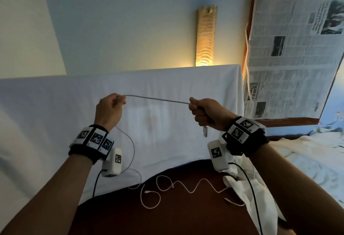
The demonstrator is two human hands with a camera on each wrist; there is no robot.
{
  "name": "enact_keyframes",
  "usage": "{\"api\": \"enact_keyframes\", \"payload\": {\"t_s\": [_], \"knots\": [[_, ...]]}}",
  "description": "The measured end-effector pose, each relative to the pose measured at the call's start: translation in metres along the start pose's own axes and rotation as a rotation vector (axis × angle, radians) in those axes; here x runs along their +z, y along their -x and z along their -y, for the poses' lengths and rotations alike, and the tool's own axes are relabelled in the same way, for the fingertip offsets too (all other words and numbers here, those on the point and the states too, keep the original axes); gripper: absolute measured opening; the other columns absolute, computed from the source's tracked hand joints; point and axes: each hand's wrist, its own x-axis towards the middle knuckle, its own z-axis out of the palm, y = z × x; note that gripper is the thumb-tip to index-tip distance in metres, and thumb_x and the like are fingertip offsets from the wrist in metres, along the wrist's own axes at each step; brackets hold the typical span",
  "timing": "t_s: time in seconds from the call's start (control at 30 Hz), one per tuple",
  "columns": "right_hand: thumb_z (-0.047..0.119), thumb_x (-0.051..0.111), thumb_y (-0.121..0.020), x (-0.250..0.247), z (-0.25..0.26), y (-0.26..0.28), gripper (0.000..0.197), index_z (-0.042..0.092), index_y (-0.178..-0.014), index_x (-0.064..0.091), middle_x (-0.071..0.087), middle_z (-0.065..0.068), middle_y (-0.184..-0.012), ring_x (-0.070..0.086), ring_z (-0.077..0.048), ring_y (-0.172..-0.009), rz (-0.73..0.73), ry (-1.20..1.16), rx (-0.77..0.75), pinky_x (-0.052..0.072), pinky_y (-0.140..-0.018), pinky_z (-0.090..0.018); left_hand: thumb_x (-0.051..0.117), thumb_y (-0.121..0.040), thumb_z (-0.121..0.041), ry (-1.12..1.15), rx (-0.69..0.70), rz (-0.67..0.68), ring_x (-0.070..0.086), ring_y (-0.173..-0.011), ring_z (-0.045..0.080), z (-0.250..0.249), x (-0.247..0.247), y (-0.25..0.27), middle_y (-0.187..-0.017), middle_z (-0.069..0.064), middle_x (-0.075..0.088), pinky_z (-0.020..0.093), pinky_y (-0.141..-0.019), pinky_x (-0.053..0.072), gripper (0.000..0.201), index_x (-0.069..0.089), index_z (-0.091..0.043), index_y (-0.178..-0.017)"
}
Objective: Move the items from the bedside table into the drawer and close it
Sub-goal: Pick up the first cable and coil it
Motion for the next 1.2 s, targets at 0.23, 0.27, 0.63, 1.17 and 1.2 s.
{"api": "enact_keyframes", "payload": {"t_s": [0.23,0.27,0.63,1.17,1.2], "knots": [[0.028,0.03,-0.103,0.016,0.025,0.005,0.031,0.016,-0.08,0.047,0.014,0.007,-0.052,0.016,-0.008,-0.039,0.175,-0.501,-0.23,0.027,-0.038,-0.017,0.051,-0.099,-0.018,0.111,0.046,-0.001,0.054,-0.068,0.012,0.027,0.019,0.038,-0.075,-0.002,0.06,0.023,-0.064,0.042,0.017,0.063,-0.008,-0.093],[0.026,0.03,-0.103,0.017,0.029,0.004,0.03,0.015,-0.081,0.047,0.019,0.008,-0.05,0.022,-0.006,-0.038,0.165,-0.507,-0.25,0.028,-0.039,-0.017,0.051,-0.098,-0.017,0.121,0.029,-0.006,0.058,-0.07,0.015,0.03,0.026,0.05,-0.076,0.0,0.062,0.022,-0.066,0.043,0.017,0.063,-0.008,-0.091],[0.018,0.041,-0.102,0.045,0.02,0.004,0.028,0.001,-0.084,0.055,0.07,-0.026,-0.081,0.072,-0.028,-0.067,-0.02,0.275,-0.226,0.059,-0.068,-0.033,0.038,-0.099,-0.022,0.327,-0.237,0.833,0.018,-0.037,0.008,-0.089,0.022,0.083,-0.043,-0.008,0.026,0.016,-0.038,0.012,0.06,0.038,-0.02,-0.039],[0.024,0.035,-0.104,0.072,0.021,0.021,0.03,0.013,-0.082,0.053,0.045,0.006,-0.054,0.044,-0.009,-0.047,0.118,-0.314,-0.146,0.041,-0.053,-0.018,0.047,-0.098,-0.04,0.235,0.238,0.192,0.033,-0.054,0.009,-0.067,0.028,0.05,-0.059,0.0,0.038,0.02,-0.054,0.032,0.047,0.045,-0.003,-0.069],[0.023,0.034,-0.104,0.07,0.023,0.021,0.03,0.014,-0.082,0.051,0.045,0.006,-0.055,0.043,-0.008,-0.047,0.129,-0.377,-0.141,0.041,-0.052,-0.017,0.045,-0.099,-0.038,0.262,0.216,0.203,0.034,-0.055,0.009,-0.058,0.034,0.054,-0.059,-0.003,0.039,0.023,-0.056,0.033,0.045,0.044,-0.005,-0.069]]}}
